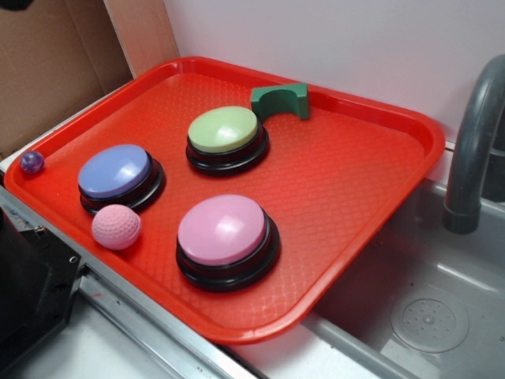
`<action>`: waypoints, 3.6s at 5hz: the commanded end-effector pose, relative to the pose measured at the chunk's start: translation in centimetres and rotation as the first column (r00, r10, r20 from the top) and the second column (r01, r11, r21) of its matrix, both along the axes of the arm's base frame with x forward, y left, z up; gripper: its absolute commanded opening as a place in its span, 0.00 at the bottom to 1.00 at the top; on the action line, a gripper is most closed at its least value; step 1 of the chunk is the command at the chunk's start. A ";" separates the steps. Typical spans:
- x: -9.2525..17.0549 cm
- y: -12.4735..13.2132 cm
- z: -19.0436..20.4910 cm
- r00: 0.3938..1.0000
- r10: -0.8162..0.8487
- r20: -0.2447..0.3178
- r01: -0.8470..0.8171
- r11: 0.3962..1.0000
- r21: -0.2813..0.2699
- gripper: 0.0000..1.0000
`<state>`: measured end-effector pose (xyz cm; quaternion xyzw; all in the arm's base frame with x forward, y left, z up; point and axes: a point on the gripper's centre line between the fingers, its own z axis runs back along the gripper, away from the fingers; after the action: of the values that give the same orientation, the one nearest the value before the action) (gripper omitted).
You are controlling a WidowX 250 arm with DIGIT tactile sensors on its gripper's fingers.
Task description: Push the pink button.
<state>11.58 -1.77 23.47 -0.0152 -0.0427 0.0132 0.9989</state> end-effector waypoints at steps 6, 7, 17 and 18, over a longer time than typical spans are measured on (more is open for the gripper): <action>4.3 -9.9 -15.2 0.974 -0.225 0.034 0.222 0.972 0.078 1.00; 4.3 -9.9 -15.2 0.974 -0.225 0.034 0.222 0.972 0.078 1.00; 6.1 -8.0 -9.4 0.981 -0.180 0.072 0.182 0.983 -0.023 1.00; 5.8 -8.3 -8.1 0.983 -0.165 0.075 0.166 0.986 -0.009 1.00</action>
<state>17.16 -9.15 13.67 -0.0157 -0.0510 -0.0681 0.9962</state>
